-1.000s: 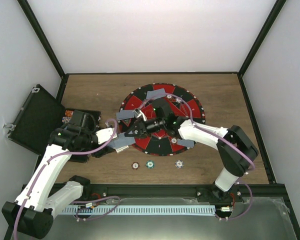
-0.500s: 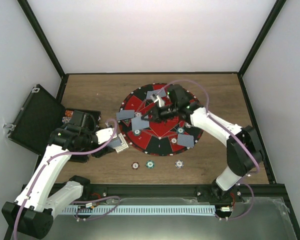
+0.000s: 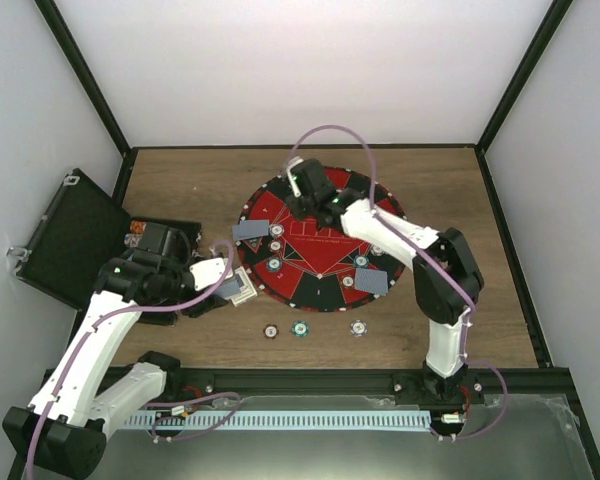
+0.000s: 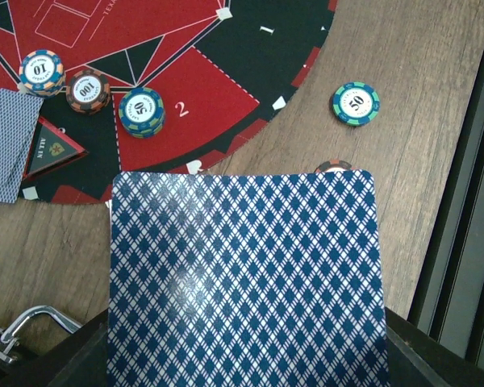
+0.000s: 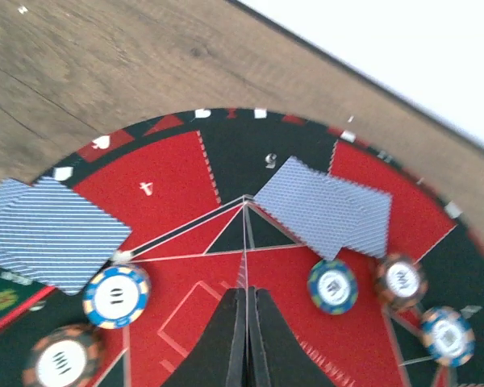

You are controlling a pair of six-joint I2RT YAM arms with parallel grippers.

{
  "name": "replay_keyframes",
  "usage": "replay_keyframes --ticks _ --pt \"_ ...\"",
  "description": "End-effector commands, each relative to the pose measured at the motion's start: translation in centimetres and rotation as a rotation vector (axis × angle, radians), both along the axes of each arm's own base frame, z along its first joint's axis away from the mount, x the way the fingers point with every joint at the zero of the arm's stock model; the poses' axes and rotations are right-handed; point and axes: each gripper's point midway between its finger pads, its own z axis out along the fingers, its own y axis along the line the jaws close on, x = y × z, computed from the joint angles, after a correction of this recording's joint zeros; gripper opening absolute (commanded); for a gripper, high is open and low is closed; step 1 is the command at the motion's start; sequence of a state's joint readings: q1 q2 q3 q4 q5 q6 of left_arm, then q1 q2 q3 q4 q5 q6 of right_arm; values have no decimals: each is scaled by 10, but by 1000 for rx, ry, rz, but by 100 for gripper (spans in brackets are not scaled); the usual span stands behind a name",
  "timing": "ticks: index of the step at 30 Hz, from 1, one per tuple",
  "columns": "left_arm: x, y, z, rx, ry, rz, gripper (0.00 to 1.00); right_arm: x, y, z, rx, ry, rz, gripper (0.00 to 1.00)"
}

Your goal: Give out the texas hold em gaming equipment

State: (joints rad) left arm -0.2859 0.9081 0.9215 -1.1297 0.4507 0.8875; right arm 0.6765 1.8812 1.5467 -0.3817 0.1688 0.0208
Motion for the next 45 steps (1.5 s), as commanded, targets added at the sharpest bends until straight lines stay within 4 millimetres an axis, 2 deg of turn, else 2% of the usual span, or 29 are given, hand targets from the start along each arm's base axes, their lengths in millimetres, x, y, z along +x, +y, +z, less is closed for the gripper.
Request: replay_keyframes --ticks 1,2,4,8,11,14,18,20,22,23,24,25,27,30,35,40,43,45 --pt "-2 0 9 -11 -24 -5 4 23 2 31 -327 -427 3 1" --pt "-2 0 9 -12 -25 -5 4 23 5 30 -351 -471 21 1" --pt "-2 -1 10 -14 -27 -5 4 22 10 14 -412 -514 64 1" --pt "-2 -1 13 -17 -31 -4 4 20 10 -39 -578 -524 135 1" --pt "-2 0 14 -14 -33 -4 4 11 10 -71 -631 -507 181 1" --pt "-2 0 14 -12 -36 -6 4 -6 17 -91 -630 -476 234 1" --pt "-2 -1 15 -15 -38 -8 4 -20 21 -104 -623 -425 262 5" --pt "-2 -1 16 -18 -38 -9 4 -28 20 -107 -608 -380 272 13" --pt "-2 -1 16 -20 -41 -10 4 -34 21 -108 -569 -336 276 24" --pt "-2 -1 16 -20 -41 -11 4 -38 22 -108 -548 -309 279 34" --pt "-2 -1 16 -21 -41 -11 4 -42 23 -108 -530 -285 289 53" --pt "-2 -2 17 -22 -41 -11 4 -45 23 -109 -520 -264 294 64" --pt "-2 -2 17 -24 -42 -12 4 -52 22 -111 -505 -222 301 75" --pt "-2 -2 19 -27 -43 -13 4 -59 20 -107 -466 -173 290 83" --pt "-3 -2 18 -27 -42 -15 4 -74 23 -82 -333 -105 271 92" --pt "-2 -3 19 -29 -46 -17 4 -73 19 -26 -104 -58 144 93" --pt "-2 -3 20 -33 -46 -19 4 -70 7 10 121 27 49 93" --pt "-1 -4 21 -35 -48 -20 4 -74 0 26 268 101 34 93"
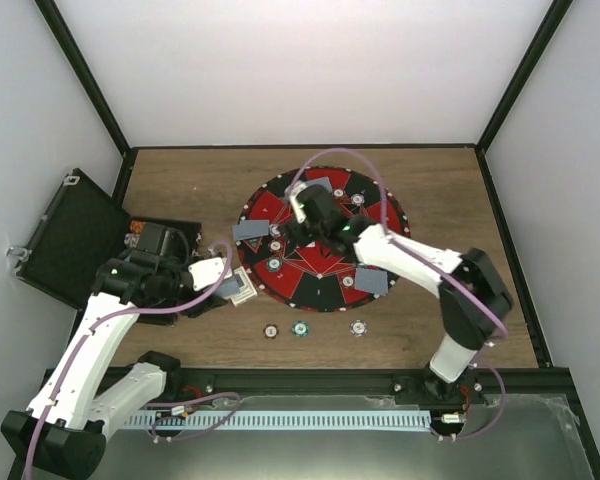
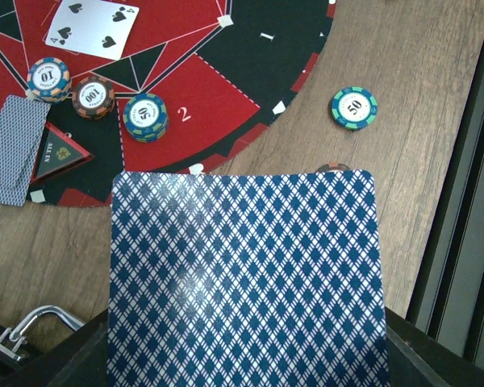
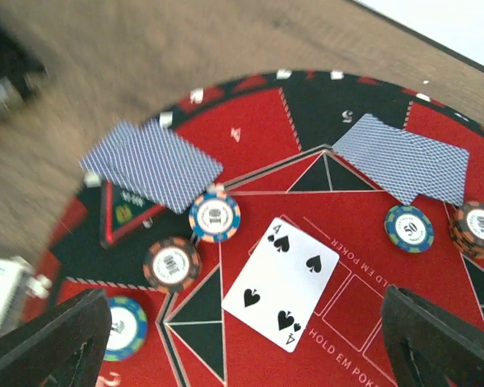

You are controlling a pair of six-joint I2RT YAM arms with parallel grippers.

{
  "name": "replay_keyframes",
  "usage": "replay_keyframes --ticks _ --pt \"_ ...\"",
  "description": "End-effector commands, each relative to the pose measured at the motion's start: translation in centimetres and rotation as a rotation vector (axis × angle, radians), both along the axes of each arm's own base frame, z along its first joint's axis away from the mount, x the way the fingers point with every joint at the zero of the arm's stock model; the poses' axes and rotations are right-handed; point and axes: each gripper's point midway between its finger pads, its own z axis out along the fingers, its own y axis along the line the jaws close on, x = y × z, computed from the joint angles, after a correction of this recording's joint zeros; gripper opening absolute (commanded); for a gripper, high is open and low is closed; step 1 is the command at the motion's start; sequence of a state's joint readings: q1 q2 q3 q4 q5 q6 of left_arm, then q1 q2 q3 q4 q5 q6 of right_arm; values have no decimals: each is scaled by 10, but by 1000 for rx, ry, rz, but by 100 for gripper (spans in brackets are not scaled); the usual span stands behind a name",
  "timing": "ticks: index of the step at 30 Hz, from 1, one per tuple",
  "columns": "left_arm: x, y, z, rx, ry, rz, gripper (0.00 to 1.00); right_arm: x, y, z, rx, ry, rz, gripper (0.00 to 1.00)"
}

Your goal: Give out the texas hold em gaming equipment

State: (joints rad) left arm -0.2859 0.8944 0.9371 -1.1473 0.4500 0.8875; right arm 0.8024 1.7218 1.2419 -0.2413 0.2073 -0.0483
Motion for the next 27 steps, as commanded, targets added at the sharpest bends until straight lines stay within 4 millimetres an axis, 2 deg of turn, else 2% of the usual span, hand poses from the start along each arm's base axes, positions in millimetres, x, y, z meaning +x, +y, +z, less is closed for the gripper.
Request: replay_keyframes --ticks 1,4,10,13,17,21,27 --pt "1 -5 15 -34 -36 -20 4 -3 -18 57 379 195 -127 93" --pt "2 -5 15 -34 -37 -22 4 -17 -18 68 512 350 -81 92" --pt "3 -6 16 -40 -41 -25 4 -88 16 99 799 655 204 93" --pt "4 -8 16 -45 -40 -25 4 -117 32 98 871 802 258 95" --pt "5 -8 18 -47 -43 -24 4 -150 61 93 873 922 321 95" --pt "6 -8 18 -47 -43 -21 4 -168 80 96 887 978 379 94" --pt "5 -7 17 -45 -44 -21 4 -179 98 86 872 1041 397 82"
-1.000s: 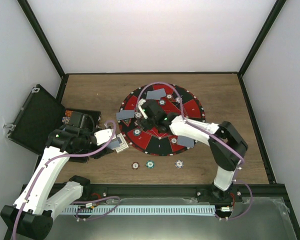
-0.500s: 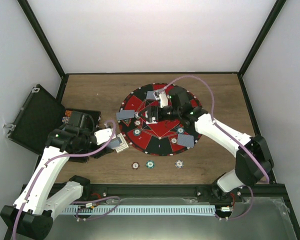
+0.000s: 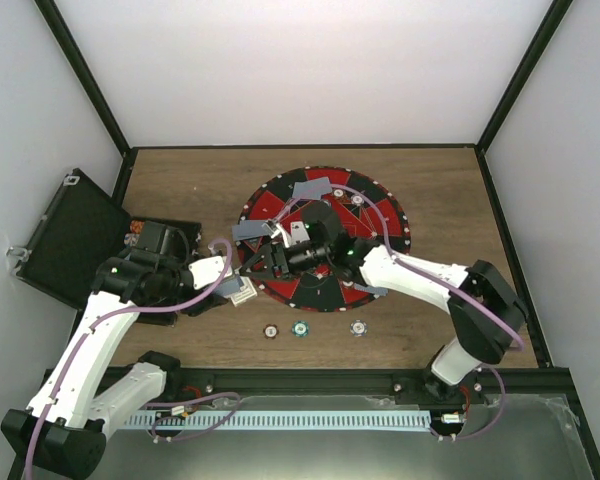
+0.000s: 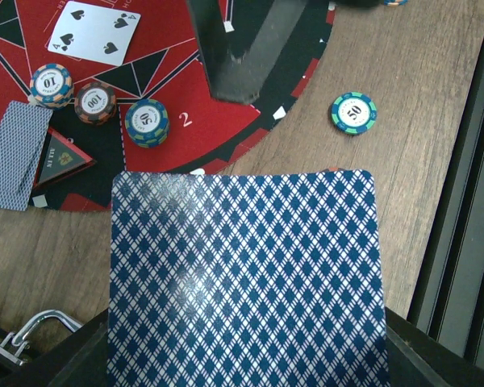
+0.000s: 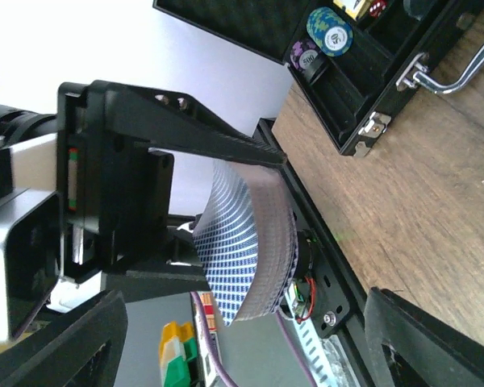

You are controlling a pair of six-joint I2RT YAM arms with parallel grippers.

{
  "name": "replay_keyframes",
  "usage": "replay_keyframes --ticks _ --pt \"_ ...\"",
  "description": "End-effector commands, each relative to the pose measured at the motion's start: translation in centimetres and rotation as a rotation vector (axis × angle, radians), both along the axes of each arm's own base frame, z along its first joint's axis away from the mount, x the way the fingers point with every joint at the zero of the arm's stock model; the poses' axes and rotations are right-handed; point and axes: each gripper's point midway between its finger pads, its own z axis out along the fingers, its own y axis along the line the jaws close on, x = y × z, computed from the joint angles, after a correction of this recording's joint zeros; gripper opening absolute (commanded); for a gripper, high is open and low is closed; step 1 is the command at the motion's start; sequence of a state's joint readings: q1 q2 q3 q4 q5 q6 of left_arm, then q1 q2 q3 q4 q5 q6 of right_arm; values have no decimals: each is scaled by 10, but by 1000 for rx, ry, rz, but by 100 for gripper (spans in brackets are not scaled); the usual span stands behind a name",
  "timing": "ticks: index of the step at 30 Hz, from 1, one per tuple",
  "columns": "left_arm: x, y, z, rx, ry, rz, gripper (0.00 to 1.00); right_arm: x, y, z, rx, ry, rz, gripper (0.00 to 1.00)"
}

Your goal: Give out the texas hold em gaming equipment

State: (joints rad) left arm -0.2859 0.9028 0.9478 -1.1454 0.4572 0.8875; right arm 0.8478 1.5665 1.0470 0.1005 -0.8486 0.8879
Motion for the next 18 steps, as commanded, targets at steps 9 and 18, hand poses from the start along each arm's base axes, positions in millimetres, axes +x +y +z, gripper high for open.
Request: replay_keyframes --ticks 9,18 --pt "4 -7 14 -41 -39 -20 4 -19 36 -3 40 80 98 75" --pt "4 -7 14 -44 -38 -20 4 -22 64 -10 67 128 143 72"
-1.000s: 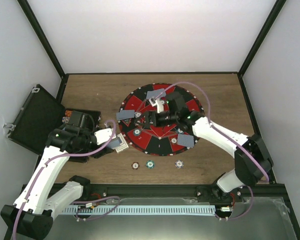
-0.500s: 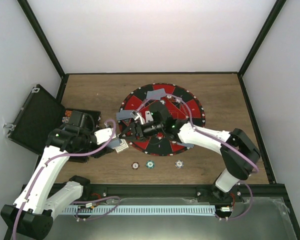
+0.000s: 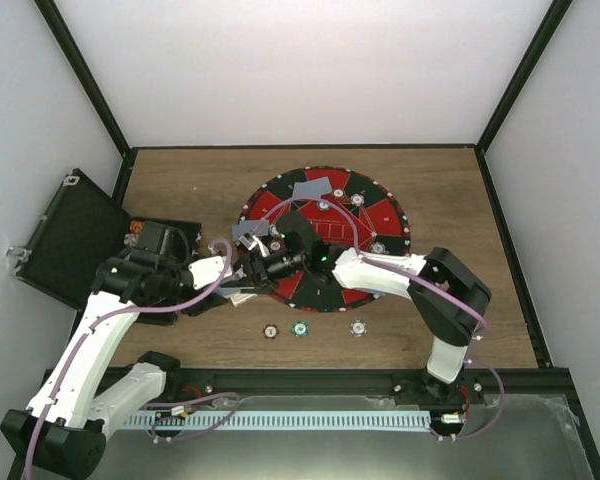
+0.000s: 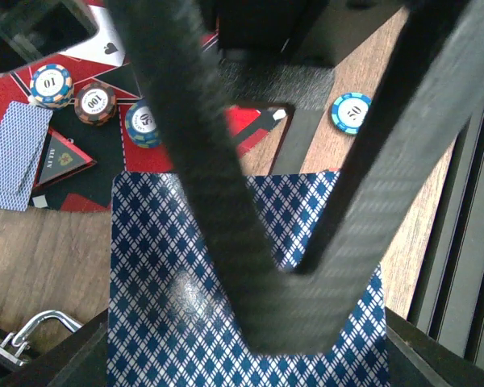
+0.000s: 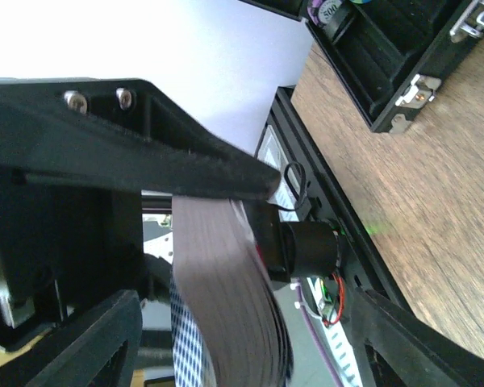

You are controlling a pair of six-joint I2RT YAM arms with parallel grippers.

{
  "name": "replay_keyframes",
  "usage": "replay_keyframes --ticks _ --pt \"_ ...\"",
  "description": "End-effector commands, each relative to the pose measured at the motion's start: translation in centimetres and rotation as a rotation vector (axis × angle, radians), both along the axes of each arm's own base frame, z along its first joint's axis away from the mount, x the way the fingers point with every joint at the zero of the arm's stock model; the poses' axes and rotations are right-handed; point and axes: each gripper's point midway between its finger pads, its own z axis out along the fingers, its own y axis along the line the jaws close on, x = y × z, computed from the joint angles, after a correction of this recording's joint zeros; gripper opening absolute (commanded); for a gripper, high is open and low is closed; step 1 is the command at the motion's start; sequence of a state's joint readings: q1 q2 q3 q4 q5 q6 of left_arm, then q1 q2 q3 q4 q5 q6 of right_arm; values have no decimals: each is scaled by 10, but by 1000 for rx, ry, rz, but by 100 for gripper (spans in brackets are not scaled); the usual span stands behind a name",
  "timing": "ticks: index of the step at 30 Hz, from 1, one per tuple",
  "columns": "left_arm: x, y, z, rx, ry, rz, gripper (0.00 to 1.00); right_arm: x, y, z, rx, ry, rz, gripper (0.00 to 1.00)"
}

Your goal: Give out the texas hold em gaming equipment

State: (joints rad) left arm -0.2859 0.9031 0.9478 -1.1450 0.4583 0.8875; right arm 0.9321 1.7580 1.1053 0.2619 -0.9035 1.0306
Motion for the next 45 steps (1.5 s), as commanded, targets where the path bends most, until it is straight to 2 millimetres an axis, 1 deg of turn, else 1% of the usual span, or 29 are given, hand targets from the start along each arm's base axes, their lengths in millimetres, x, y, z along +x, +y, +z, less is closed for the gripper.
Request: replay_keyframes --ticks 1,6,9,16,20,25,29,30,31,34,37,40,43,45 --pt "4 -7 14 -43 -39 -19 4 -2 22 15 64 6 45 71" --pt "3 -6 14 -43 -42 -20 4 2 29 7 55 28 49 67" --pt "3 -6 14 -41 -42 -21 4 6 28 0 39 38 37 66" --pt "2 -7 15 -46 -43 -24 4 19 6 -25 -17 61 -19 61" --pt "1 -7 15 -48 -43 -25 4 24 -8 -33 -39 62 -46 58" --pt "2 -7 15 -46 -45 -28 4 30 -20 -28 -39 51 -74 54" --pt "2 -7 14 -48 -42 -28 4 31 -22 -13 -17 30 -76 46" --pt "2 -7 14 -48 -41 -27 4 31 -22 -9 -11 24 -75 43" --pt "2 -7 13 -47 -41 -27 4 30 -23 -3 -2 14 -74 37" --pt "2 -7 12 -43 -41 -26 4 30 -26 7 5 -8 -79 24" --pt "2 -6 11 -41 -41 -26 4 30 -34 9 -6 -21 -90 12" --pt "2 -7 11 -42 -40 -27 4 33 -45 10 -21 -31 -106 2" --pt "2 -6 10 -40 -39 -25 4 41 -61 13 -38 -48 -128 1" --pt "2 -6 9 -37 -39 -24 4 49 -74 18 -46 -68 -150 1"
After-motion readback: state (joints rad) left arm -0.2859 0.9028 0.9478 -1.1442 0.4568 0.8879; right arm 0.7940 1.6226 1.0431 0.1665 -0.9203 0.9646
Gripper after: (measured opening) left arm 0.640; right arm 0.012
